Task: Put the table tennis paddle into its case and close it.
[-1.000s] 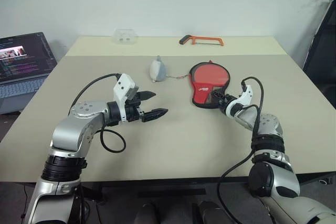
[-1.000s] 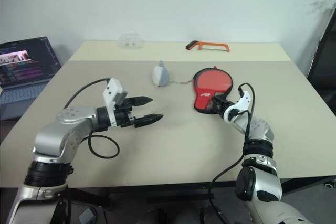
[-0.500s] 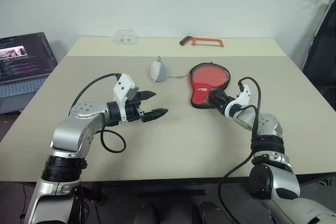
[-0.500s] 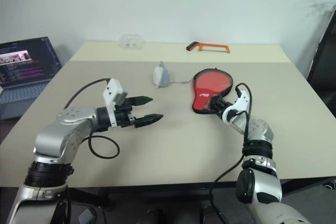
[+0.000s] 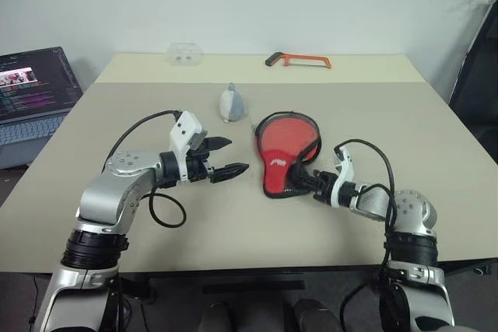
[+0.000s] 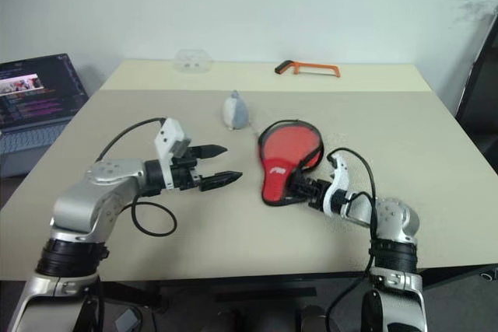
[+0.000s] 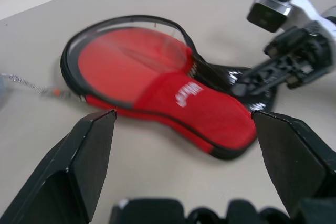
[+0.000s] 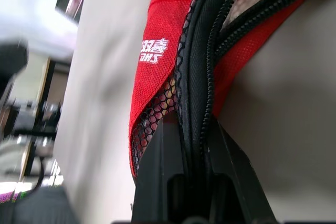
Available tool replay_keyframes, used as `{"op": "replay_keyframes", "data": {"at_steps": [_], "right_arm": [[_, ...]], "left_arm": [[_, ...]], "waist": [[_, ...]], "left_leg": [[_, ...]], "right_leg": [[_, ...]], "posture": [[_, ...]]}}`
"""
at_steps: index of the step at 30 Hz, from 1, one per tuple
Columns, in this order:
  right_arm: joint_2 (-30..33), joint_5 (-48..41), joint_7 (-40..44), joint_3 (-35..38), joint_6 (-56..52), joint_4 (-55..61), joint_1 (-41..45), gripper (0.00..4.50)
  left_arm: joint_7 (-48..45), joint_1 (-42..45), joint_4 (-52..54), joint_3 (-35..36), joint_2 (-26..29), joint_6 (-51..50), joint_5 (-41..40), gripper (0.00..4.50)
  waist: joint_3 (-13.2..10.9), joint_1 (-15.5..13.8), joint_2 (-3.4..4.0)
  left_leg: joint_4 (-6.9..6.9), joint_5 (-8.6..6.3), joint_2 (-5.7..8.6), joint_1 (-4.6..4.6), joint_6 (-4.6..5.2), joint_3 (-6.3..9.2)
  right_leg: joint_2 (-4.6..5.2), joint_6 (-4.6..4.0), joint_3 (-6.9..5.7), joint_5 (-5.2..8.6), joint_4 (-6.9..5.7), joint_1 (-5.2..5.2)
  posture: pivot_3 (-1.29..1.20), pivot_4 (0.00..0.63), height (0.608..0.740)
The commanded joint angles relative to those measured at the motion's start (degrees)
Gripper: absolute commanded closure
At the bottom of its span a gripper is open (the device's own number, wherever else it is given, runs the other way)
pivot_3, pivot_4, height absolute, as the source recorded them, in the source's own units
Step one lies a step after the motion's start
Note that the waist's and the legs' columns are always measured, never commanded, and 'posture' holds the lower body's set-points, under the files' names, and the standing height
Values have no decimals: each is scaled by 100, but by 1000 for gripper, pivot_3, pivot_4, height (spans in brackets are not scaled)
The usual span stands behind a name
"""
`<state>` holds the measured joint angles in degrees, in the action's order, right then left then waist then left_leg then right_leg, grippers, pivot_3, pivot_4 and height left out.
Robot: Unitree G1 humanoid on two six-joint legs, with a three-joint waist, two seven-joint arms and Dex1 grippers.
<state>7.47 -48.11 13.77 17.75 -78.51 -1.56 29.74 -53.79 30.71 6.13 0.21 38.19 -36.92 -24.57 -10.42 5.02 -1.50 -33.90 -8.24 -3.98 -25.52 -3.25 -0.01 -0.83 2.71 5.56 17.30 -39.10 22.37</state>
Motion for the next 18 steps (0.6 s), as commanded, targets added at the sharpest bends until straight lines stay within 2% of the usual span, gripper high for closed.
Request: {"op": "replay_keyframes", "data": {"at_steps": [1, 7, 18], "right_arm": [[-47, -285, 89, -279, -693, 540, -451, 4438], [334, -367, 212, -545, -1053, 1458, -1408, 4438], [398, -443, 210, -476, -1302, 2277, -2499, 4438]], "left_arm": [[-54, 80, 91, 40, 100, 110, 14, 0], [-80, 85, 150, 42, 122, 60, -6, 0], [-137, 106, 173, -30, 137, 65, 2, 0]], "waist": [[2, -7, -2], [13, -29, -21], [71, -104, -92]], "left_leg": [[0, 0, 0, 0, 0, 0], [1, -4, 0, -1, -6, 3], [1, -10, -1, 0, -15, 9]], "right_leg": [[0, 2, 0, 1, 0, 0], [1, 2, -2, 5, 7, -2], [2, 3, -9, 16, 10, -6]], "posture": [[0, 150, 740], [0, 150, 740], [0, 150, 740]]}}
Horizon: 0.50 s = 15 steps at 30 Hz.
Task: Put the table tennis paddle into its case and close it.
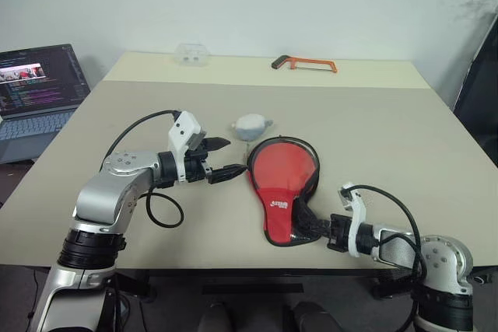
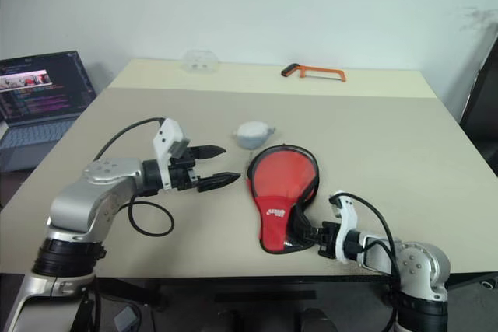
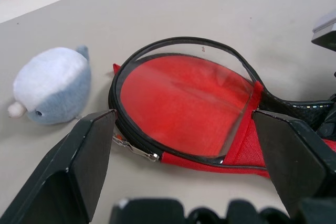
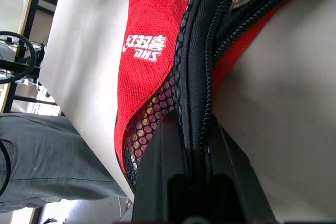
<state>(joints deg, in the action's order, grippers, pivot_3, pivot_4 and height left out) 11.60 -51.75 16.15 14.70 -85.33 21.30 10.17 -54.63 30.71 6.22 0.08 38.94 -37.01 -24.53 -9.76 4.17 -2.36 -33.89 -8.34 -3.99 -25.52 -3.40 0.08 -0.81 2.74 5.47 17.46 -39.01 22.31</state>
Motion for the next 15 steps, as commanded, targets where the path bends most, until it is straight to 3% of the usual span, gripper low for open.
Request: {"op": "replay_keyframes", "data": {"at_steps": [1, 15], "right_arm": [[-5, -101, -16, -181, -647, 58, -621, 4438], [389, -176, 205, -433, -594, 408, -1142, 4438]], "left_arm": [[-55, 112, 157, -21, 60, 77, -1, 0], [-82, 138, 151, -88, 51, 82, 8, 0]], "waist": [[7, -29, -9], [50, -125, -51]], "left_leg": [[0, -2, -1, 0, -2, 1], [0, -31, -5, 2, -35, 5]], "right_leg": [[0, -2, -2, 4, 0, 0], [-1, -25, -10, 28, 0, -6]], "posture": [[0, 150, 740], [0, 150, 740]]}}
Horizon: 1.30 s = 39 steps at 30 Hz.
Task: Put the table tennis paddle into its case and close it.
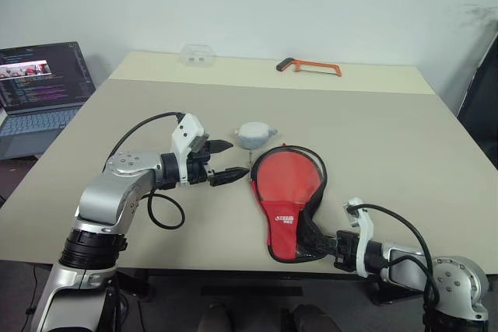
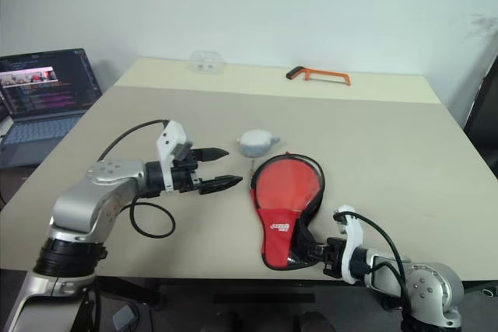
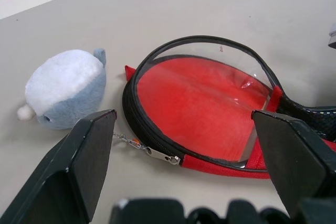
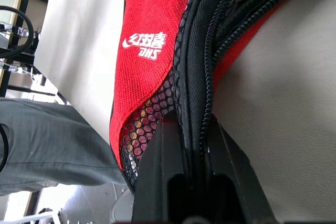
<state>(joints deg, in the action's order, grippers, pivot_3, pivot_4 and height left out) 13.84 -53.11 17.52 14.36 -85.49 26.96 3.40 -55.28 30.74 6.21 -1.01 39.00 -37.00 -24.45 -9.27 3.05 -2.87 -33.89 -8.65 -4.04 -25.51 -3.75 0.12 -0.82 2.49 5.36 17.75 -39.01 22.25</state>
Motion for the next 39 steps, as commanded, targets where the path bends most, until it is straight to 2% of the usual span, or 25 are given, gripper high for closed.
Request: {"op": "replay_keyframes", "data": {"at_steps": [1, 14, 19, 25, 29, 31, 33, 36, 39], "right_arm": [[170, -39, 71, -395, -579, -161, -487, 4438], [92, -121, 102, -461, -684, 64, -668, 4438], [406, 251, 69, -648, -222, -97, -505, 4438], [401, 71, 116, -388, -239, -186, -145, 2661], [727, -2, 311, -310, -171, -98, 169, 1394], [1213, 59, 554, -305, 56, -51, 329, 677], [2064, 355, 960, -478, 535, 27, 416, 69], [3234, 703, 1570, -542, 1277, 45, 658, 29], [3877, 899, 2040, -532, 1896, 65, 1126, 29]], "left_arm": [[-16, 130, 154, 24, 49, 79, 2, 0], [-21, 120, 169, 25, 64, 57, 11, 0], [-21, 148, 122, -11, 33, 84, 41, 0], [-21, 239, 2, -44, 2, 135, 77, 0], [4, 295, -115, -54, -34, 202, 131, 0], [61, 314, -167, -17, -63, 241, 150, 0], [161, 351, -269, 29, -92, 286, 198, 0], [417, 491, -532, 108, -180, 401, 325, 0], [816, 753, -900, 182, -361, 590, 496, 0]], "waist": [[2, -20, 0], [21, -50, -9], [25, -52, -10], [23, -47, -7], [16, -14, 3], [10, -9, 11], [-3, -41, 25], [-21, -125, 41], [-43, -127, 39]], "left_leg": [[0, -1, 0, 0, 0, 0], [0, -6, -1, 1, -1, 8], [-1, -6, 0, 2, -1, 9], [-5, -6, -1, 19, -1, 7], [-8, -5, -2, 70, 0, -6], [-13, -4, 0, 73, 2, -12], [-21, 0, 19, 71, 8, -16], [-34, 5, 47, 68, 15, -35], [-47, 5, 50, 59, 16, -46]], "right_leg": [[0, 0, 0, 1, 1, 0], [-1, -6, -9, 6, 0, -3], [-1, -7, -11, 8, 0, -5], [-2, -1, -4, 10, -6, -17], [-1, 15, 14, 15, -6, -58], [4, -4, 22, 24, -4, -62], [21, 3, 26, 20, 0, -66], [59, 26, 32, 13, 12, -65], [70, 36, 35, 9, 13, -62]], "posture": [[0, 150, 740], [0, 150, 740], [0, 150, 740], [0, 150, 740], [0, 150, 740], [0, 150, 740], [0, 150, 740], [0, 150, 740], [0, 150, 740]]}}
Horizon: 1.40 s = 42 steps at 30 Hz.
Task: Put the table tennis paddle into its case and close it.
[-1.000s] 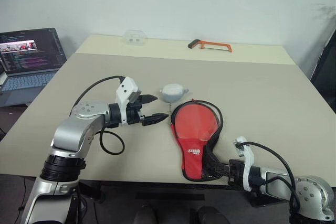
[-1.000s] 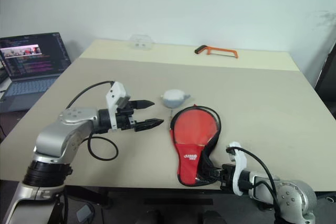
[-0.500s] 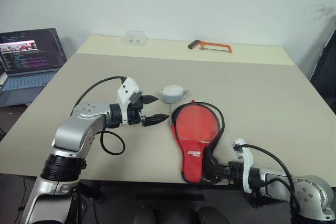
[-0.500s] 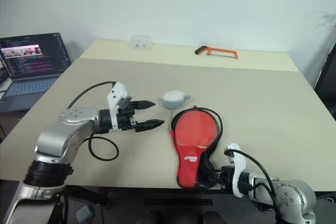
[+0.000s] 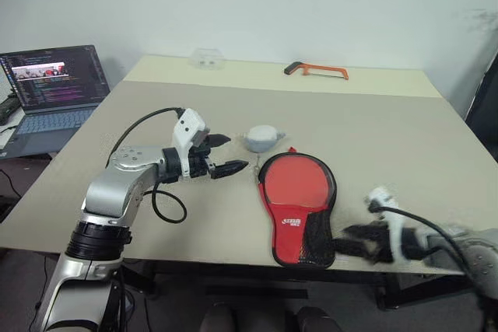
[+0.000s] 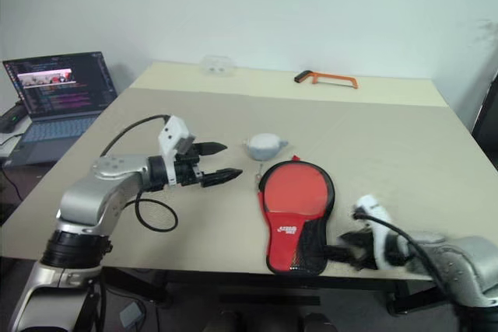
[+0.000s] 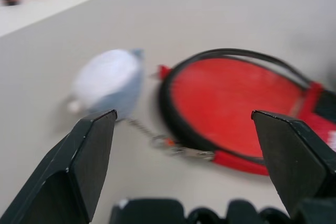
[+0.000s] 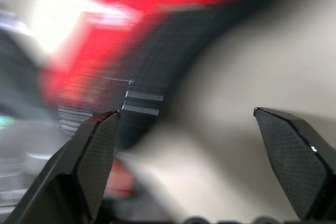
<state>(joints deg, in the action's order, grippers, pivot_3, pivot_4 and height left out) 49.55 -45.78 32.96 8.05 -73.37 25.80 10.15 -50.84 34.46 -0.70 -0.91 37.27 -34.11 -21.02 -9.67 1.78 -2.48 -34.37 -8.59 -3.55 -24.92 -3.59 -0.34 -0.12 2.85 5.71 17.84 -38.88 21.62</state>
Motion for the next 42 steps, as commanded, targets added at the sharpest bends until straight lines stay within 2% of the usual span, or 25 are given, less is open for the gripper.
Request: {"op": "replay_keyframes", "data": {"at_steps": [1, 3, 4, 7, 9, 12, 14, 21, 27, 34, 37, 42], "right_arm": [[323, 216, 543, 30, 856, 193, 678, 29], [106, 342, 455, -154, 1112, 141, 1117, 29], [-288, 527, 193, -397, 1307, 20, 1445, 29], [-1575, 1307, -685, -1109, 1867, -603, 2025, 29], [-2188, 1963, -1082, -1583, 2389, -1048, 2134, 29], [-3034, 2484, -1614, -1774, 2958, -1752, 2105, 29], [-3366, 2759, -1834, -1841, 3216, -2121, 2013, 29], [-3842, 3200, -2073, -1860, 3228, -2606, 1662, 29], [-4050, 3303, -2038, -1962, 3019, -2488, 1511, 29], [-4187, 3466, -1984, -2025, 2927, -2422, 1548, 29], [-4236, 3522, -1984, -1978, 2940, -2480, 1585, 0], [-4294, 3628, -2016, -1938, 2923, -2539, 1581, 0]], "left_arm": [[490, 491, -357, 188, -260, 359, 214, 0], [613, 679, -617, 192, -381, 478, 305, 0], [657, 829, -830, 151, -467, 576, 379, 0], [670, 1251, -1448, -28, -713, 901, 601, 0], [653, 1533, -1893, -166, -872, 1111, 787, 0], [743, 1946, -2715, -358, -1091, 1373, 1102, 0], [716, 2154, -3211, -460, -1225, 1577, 1258, 0], [448, 2644, -4545, -496, -1654, 2081, 1466, 0], [828, 2930, -5737, -694, -1855, 2230, 2026, 0], [1159, 3116, -6389, -732, -2078, 2374, 2389, 0], [1284, 3160, -6539, -679, -2168, 2416, 2451, 611], [1385, 3260, -6657, -611, -2280, 2464, 2486, 2481]], "waist": [[-3, 2, -1], [-5, 19, 1], [-5, 37, -1], [-5, 118, -1], [-7, 119, 1], [-8, 93, 3], [-8, 46, 4], [-9, -10, 6], [-6, 18, 6], [-6, 14, 5], [-6, 12, 5], [-6, 13, 5]], "left_leg": [[0, 1, -3, -2, 1, 5], [1, 0, -13, -3, 1, 13], [7, 0, -15, -5, 1, 17], [21, 0, -25, -6, 0, 33], [31, 0, -23, -10, 0, 37], [27, 0, -21, -56, -1, 27], [9, 1, -19, -101, -2, 31], [7, 0, -16, -106, -3, 28], [3, 1, -18, -75, -2, 36], [-11, 1, -19, -78, -2, 38], [-14, 1, -19, -78, -2, 38], [-24, 1, -19, -78, -2, 38]], "right_leg": [[-6, 1, -3, -1, -3, 0], [-26, 8, -2, -5, -6, 3], [-32, 30, -3, -17, -8, 6], [-54, 23, -3, -15, -12, 15], [-56, 21, -6, -14, -14, 20], [-49, -2, -9, -28, -16, 60], [-47, -2, -17, -32, -17, 90], [-41, -2, -22, -32, -22, 95], [-47, 3, -22, -33, -26, 67], [-49, 4, -23, -35, -32, 65], [-49, 6, -23, -36, -33, 65], [-49, 7, -22, -36, -43, 65]], "posture": [[0, 150, 740], [0, 150, 740], [0, 150, 740], [0, 150, 740], [0, 150, 740], [0, 150, 740], [0, 150, 740], [0, 150, 740], [0, 150, 740], [0, 150, 740], [0, 150, 740], [0, 150, 740]]}}
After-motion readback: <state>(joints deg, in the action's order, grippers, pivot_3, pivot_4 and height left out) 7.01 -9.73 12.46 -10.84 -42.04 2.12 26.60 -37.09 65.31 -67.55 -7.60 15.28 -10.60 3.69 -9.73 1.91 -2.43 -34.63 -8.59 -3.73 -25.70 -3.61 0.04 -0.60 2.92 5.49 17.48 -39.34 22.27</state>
